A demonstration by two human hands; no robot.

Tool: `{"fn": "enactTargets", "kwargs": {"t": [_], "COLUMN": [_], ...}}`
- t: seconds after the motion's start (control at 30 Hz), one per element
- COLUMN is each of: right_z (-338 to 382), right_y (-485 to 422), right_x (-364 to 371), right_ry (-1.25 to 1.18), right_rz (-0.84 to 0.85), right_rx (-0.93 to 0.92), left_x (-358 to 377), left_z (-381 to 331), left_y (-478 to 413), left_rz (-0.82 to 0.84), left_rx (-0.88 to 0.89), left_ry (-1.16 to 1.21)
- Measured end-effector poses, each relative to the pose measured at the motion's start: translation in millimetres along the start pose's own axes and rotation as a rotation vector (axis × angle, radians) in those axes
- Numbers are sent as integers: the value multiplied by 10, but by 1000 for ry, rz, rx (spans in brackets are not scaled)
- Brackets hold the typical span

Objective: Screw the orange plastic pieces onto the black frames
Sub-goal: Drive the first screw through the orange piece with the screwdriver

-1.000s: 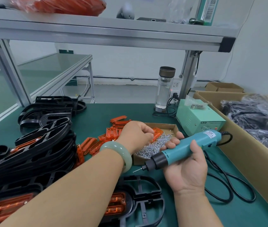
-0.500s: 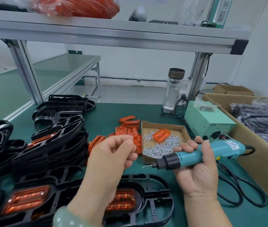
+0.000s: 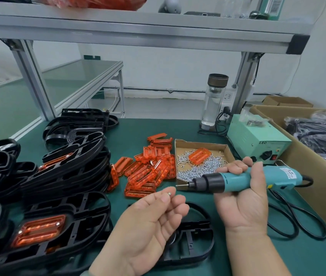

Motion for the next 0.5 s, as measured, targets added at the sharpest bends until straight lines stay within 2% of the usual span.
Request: {"fn": "enactTargets", "kwargs": {"t": [0.5], "right_z": [-47], "right_y": [16], "right_x": [26], "right_ry": [-7], "right_rz": [25], "right_rx": [49], "left_x": [-27], "left_z": [44], "left_y": [-20], "left_rz": [42], "left_rx": [-11], "left_ry": [14]}}
Point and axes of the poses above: each hand's wrist, its own y-axis away from the middle knuckle, its own x-axis out of the palm, z = x × y, the point moved 6 cm from there along -y, towards the middle knuckle, and after that the axes turned 11 degrees about z, right-handed, at the moved point
